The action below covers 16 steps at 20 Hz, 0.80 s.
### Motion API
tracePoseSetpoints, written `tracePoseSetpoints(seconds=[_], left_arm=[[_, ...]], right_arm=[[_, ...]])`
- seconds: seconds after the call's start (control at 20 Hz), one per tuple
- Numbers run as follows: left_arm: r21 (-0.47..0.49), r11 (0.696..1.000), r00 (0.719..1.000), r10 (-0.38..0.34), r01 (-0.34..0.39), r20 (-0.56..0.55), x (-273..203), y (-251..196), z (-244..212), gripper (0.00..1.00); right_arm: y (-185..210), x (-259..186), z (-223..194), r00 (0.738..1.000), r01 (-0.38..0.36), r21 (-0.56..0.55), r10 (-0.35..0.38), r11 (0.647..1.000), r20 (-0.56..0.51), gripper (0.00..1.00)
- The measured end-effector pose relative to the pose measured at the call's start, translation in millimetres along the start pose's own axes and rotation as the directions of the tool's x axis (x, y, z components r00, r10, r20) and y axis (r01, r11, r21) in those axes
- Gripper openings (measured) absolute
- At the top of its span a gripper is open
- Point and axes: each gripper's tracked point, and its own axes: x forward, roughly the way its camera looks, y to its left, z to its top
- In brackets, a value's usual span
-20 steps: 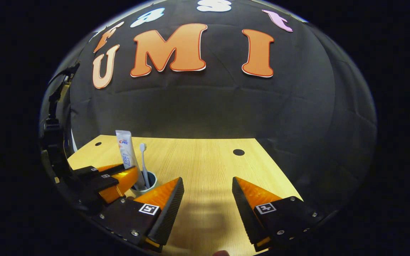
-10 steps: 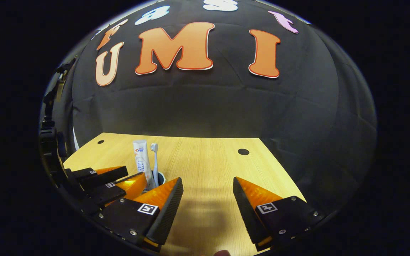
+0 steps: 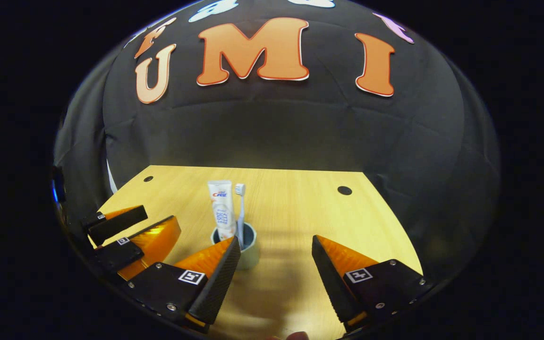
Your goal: Put the toothbrush and toothpaste on the desktop into the cup, then pick up the cup and place it on the coaster on the desktop.
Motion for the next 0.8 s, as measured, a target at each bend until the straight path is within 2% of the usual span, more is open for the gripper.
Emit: tracePoseSetpoints(seconds=[0.25,0.45,0.65,0.8], left_arm=[[0.003,0.999,0.999,0.046,-0.046,0.019,-24.4,42.7,17.8,0.96],[0.014,0.997,0.997,0.073,-0.073,0.023,-38.8,71.5,20.5,0.96],[0.009,0.994,0.994,0.109,-0.109,0.009,-50.9,102.5,16.7,0.96],[0.012,0.99,0.99,0.144,-0.144,0.0,-52.6,125.0,14.4,0.96]], right_arm=[[34.9,6.6,-13.3,0.987,-0.014,0.026,0.018,1.0,-0.161,0.94],[58.6,22.7,-34.8,0.952,-0.019,0.038,0.03,0.999,-0.303,0.94],[61.1,40.9,-47.4,0.922,0.011,0.063,0.014,0.998,-0.387,0.95],[59.6,55.3,-62.3,0.886,0.036,0.082,0.006,0.996,-0.464,0.95]])
